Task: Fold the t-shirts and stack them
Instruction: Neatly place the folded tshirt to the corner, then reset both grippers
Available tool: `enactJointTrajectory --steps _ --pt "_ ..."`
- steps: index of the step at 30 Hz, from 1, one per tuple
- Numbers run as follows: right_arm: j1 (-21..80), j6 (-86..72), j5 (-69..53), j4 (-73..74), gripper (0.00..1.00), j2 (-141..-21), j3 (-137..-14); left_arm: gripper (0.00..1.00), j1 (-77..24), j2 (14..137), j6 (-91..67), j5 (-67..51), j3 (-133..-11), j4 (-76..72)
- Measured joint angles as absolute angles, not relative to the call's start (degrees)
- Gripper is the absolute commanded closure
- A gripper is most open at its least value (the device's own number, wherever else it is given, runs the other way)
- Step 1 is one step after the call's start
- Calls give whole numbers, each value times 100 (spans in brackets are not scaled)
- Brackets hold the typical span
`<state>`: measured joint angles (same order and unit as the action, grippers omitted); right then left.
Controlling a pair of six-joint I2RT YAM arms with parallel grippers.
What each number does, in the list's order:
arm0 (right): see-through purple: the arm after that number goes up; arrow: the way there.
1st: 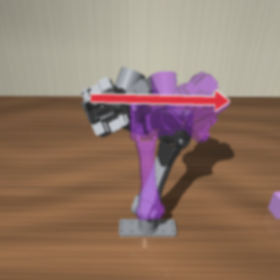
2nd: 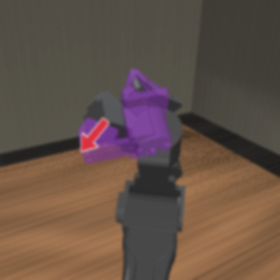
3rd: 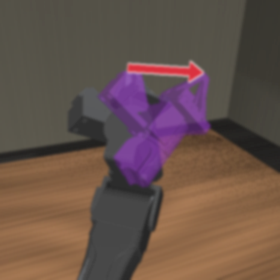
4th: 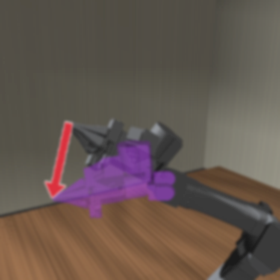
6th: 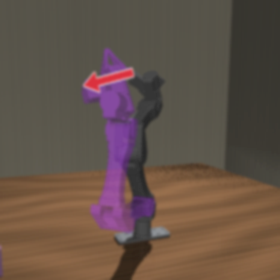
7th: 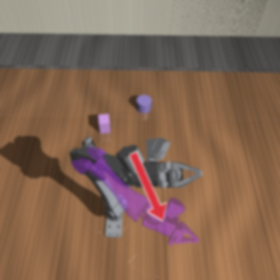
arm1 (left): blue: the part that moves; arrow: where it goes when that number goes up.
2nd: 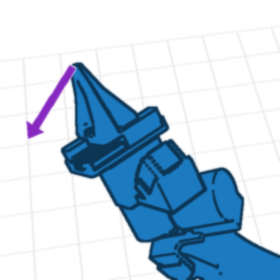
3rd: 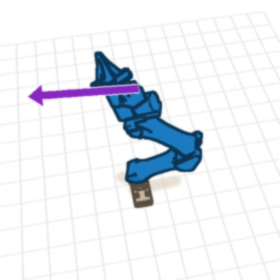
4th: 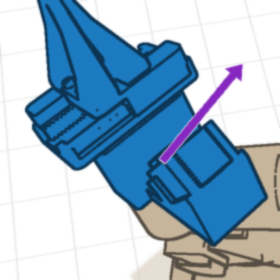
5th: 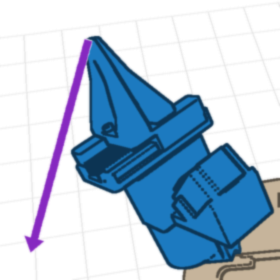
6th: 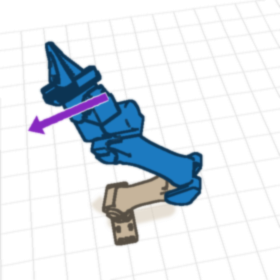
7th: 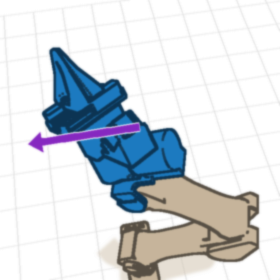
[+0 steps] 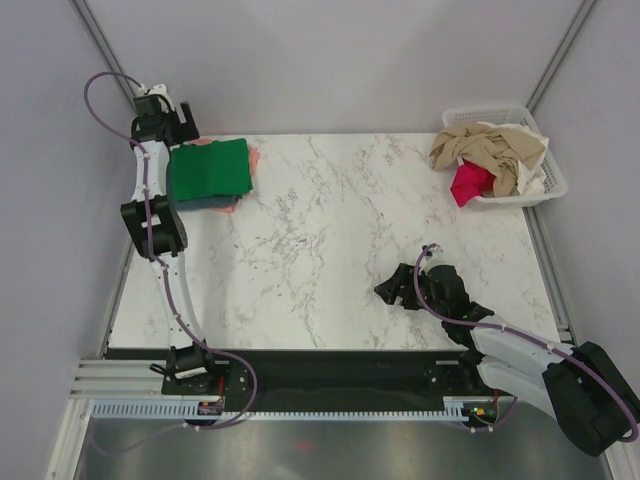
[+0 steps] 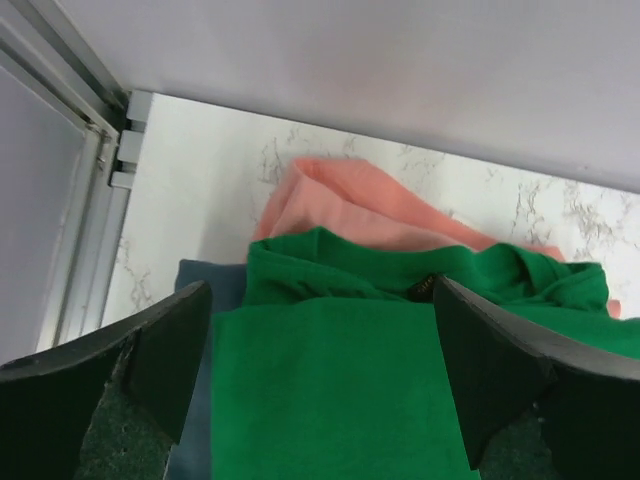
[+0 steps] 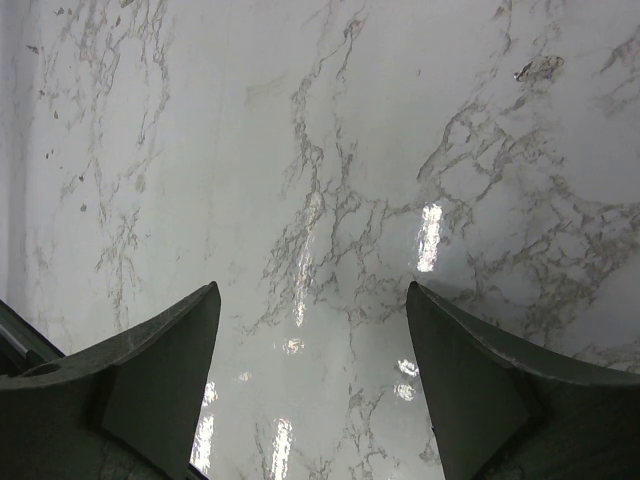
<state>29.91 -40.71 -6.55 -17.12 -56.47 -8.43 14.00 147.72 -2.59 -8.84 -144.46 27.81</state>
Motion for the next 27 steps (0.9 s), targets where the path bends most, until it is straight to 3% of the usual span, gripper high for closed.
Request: enactJointTrajectory --steps 5,10,14,19,27 --pt "2989 -4071 -652 -1712 16 -5647 -843 0 1291 14516 -425 -486 -14298 2491" --pt "2991 -4071 -631 -1708 16 -5640 -843 0 978 13174 -692 -204 -13308 2453" --pt "3017 -4071 -611 -1699 16 -5634 -843 0 589 11434 -926 -244 -12018 2285" --pt "3061 -4071 -561 -1702 16 -5634 -843 0 316 9354 -1516 -1380 -10385 2182" --pt "3103 -4071 -541 -1704 13 -5629 -851 0 217 6882 -1922 -2506 -6604 2521"
